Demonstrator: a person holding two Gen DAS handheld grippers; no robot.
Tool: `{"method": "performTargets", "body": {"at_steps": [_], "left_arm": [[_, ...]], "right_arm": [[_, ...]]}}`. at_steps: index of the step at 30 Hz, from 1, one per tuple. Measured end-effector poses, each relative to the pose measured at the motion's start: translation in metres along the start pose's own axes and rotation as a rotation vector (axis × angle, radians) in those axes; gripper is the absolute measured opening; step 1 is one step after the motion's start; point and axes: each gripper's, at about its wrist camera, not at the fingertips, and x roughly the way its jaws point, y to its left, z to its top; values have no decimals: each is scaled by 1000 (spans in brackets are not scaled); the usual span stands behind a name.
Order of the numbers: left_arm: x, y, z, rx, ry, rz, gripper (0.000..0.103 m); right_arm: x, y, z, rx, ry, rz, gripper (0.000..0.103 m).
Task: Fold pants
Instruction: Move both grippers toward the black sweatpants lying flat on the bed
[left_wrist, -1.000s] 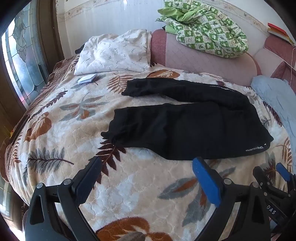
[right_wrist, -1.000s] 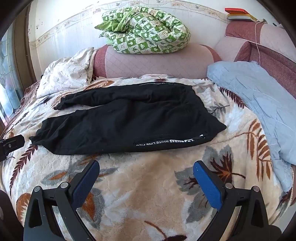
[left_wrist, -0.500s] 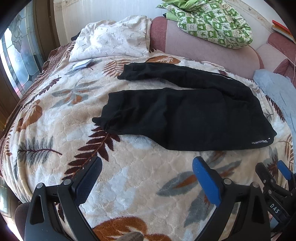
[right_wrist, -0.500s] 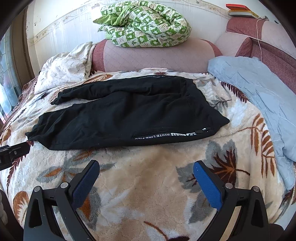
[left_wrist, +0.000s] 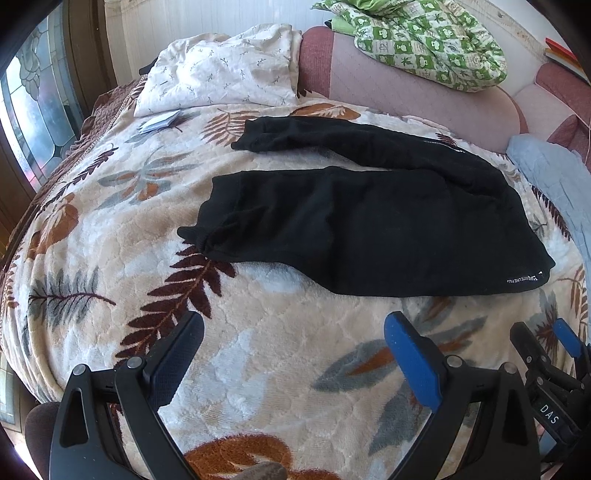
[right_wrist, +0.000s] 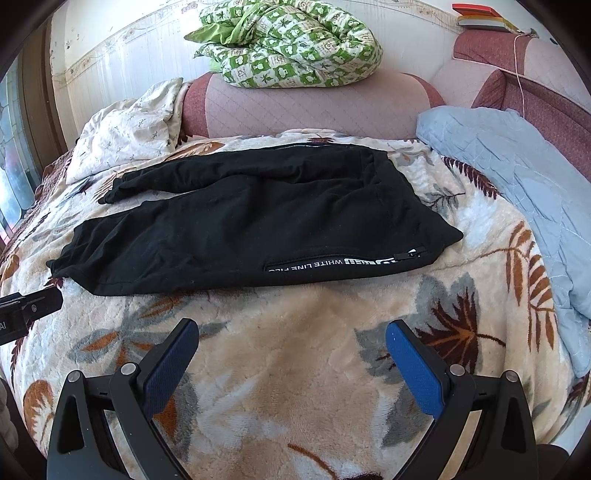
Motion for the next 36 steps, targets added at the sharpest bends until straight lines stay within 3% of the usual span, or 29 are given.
{"method": "performTargets", "body": {"at_steps": [36], "left_arm": [[14,1,-5,-7,33,0,98]], "right_arm": [[2,-1,-1,1,0,-4,103]]}}
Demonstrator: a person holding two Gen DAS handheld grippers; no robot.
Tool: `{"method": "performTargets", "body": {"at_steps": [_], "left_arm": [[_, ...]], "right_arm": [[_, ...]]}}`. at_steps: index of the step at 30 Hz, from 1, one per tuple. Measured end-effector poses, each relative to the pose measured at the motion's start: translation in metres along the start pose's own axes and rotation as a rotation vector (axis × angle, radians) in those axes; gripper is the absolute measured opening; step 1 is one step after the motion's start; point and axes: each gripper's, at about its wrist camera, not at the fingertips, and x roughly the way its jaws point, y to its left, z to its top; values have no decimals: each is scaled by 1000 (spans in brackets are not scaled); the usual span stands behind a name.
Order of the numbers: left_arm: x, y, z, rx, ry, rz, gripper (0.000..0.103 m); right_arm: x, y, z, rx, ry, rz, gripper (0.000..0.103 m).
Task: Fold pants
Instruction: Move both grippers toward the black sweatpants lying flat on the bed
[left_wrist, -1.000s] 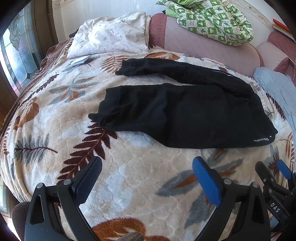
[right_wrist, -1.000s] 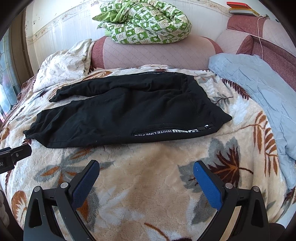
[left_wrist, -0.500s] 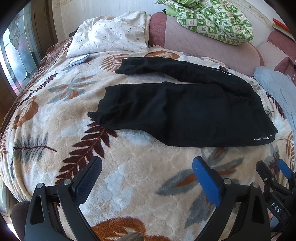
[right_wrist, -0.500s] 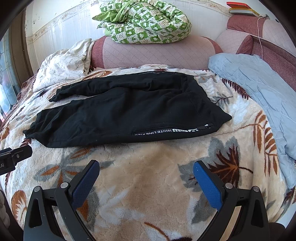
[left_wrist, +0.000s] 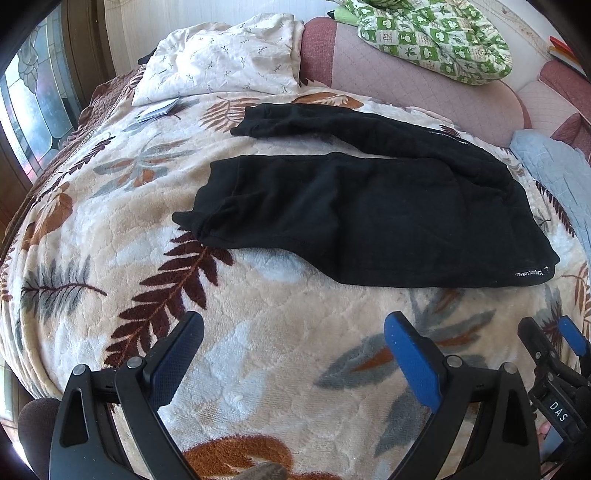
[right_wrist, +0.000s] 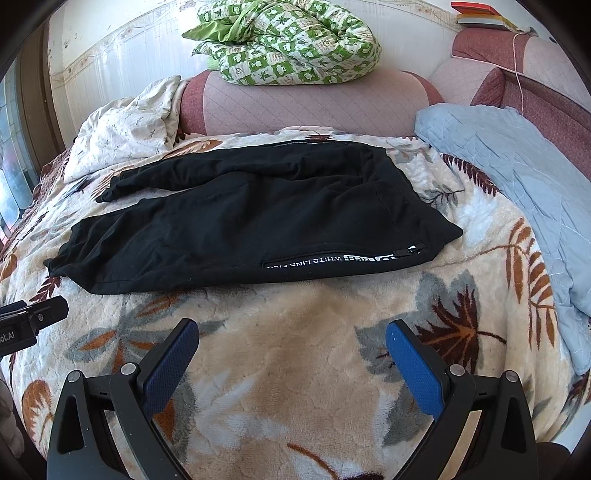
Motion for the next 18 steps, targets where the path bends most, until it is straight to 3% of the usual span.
{"method": "performTargets", "body": {"at_steps": [18], "left_arm": [[30,2,-13,5,91,10,98]], "right_arm": [[2,-3,-4,3,-6,-7,103]]}}
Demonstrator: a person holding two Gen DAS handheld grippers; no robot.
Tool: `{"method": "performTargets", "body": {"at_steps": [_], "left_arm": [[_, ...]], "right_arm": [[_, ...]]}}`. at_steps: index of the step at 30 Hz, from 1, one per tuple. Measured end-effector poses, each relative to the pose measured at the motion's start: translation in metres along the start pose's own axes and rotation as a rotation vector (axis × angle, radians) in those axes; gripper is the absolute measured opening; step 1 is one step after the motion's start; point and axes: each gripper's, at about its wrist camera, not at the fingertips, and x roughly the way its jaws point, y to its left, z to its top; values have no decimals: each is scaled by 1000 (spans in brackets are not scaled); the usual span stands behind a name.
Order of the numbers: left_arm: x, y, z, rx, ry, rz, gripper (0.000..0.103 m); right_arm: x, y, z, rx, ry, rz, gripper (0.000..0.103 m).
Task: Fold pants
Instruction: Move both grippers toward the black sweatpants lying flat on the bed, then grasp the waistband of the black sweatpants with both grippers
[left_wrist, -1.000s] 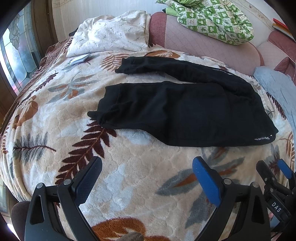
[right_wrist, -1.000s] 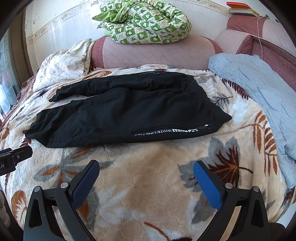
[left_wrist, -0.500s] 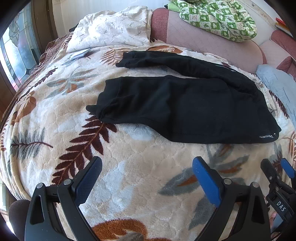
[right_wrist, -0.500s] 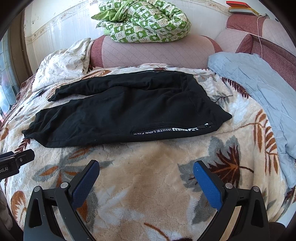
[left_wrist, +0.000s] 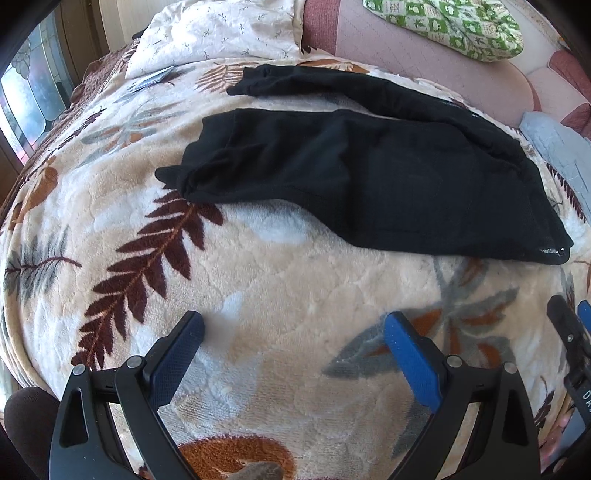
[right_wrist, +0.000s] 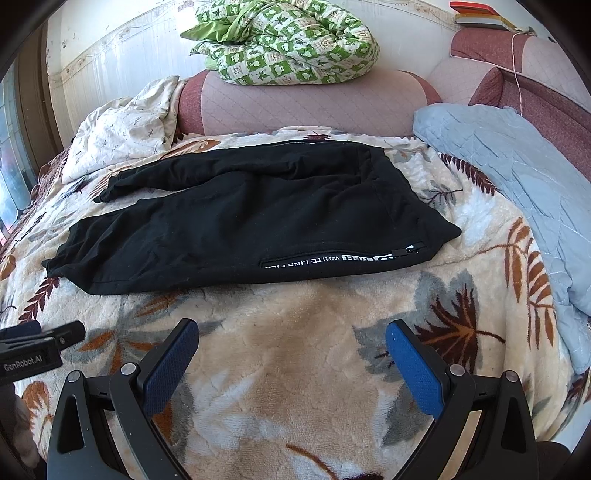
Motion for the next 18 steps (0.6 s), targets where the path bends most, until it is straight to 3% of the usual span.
{"method": "performTargets", "body": {"at_steps": [5,18], "left_arm": [[2,-5,-4,23,-13,26,98],[2,-7,-8,70,16,8,103]], "right_arm": [[-1,1,2,-1,6,-1,103],[-12,2,2,8,-6,-5,103]]}}
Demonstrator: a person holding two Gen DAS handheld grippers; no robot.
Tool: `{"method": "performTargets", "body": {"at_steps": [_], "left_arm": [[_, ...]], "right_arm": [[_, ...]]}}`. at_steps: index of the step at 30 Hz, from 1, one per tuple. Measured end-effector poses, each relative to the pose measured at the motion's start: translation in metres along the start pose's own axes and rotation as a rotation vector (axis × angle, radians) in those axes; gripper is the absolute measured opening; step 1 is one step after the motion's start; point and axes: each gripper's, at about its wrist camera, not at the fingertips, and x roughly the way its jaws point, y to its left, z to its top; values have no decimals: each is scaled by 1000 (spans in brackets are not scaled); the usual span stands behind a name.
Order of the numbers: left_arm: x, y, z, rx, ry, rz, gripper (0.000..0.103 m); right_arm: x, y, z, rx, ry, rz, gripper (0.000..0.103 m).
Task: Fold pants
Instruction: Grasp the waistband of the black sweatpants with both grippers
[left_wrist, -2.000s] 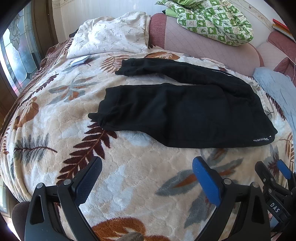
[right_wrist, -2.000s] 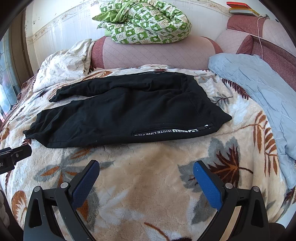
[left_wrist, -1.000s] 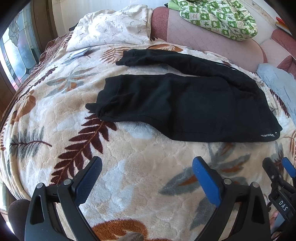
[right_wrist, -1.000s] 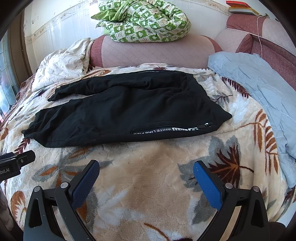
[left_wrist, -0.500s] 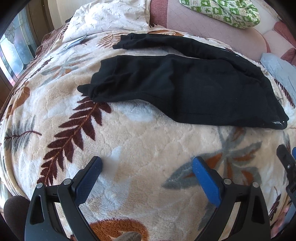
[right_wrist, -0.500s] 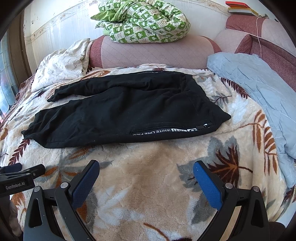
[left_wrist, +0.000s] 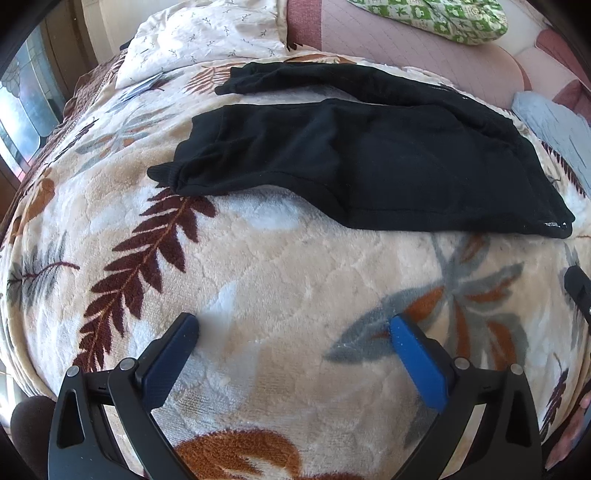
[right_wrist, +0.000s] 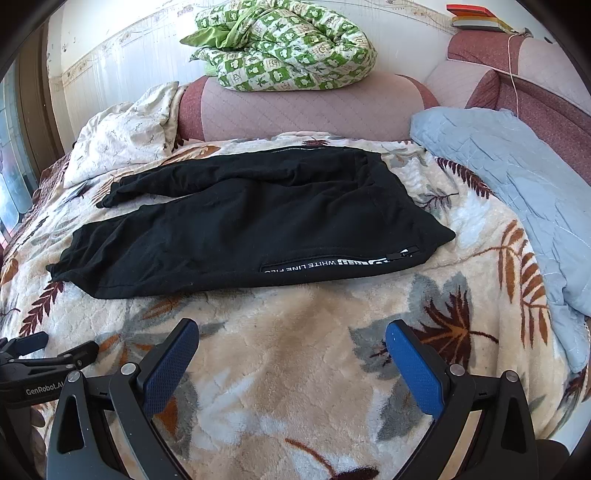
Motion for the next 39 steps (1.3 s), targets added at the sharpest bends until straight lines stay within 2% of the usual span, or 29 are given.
{"method": "performTargets", "body": {"at_steps": [3,6,10,14,19,23,27,29,31,36,39], "left_arm": [[-10,2,4,13,-6,-14,103],[-34,12,14,-5,-79,-34,103],[-66,29,43,2,-185,-14,103],[-72,51,82,-9,-198,-20,103],[-61,83,135,-82,-178,-94,103],[-37,101,180,-125,-174,-158,103],[-2,105,220,-118,-154,-198,102],[21,106,239,-115,-126,-226,92],[43,107,255,-119,-98,-246,87],[95,112,290,-145,-62,-267,85],[117,117,302,-149,-53,-268,85]], "right_arm": [[-3,1,3,-7,-6,1,103],[-9,1,9,-29,-22,-1,103],[-15,-5,24,-63,-43,-9,103],[-14,-24,52,-58,-44,10,103],[-2,-65,105,21,-23,53,103],[32,-96,155,97,28,112,103],[82,-112,203,122,74,155,103],[107,-113,223,117,99,172,103],[140,-113,246,99,131,194,103],[215,-98,287,20,199,247,102],[254,-89,299,-17,245,281,102]]}}
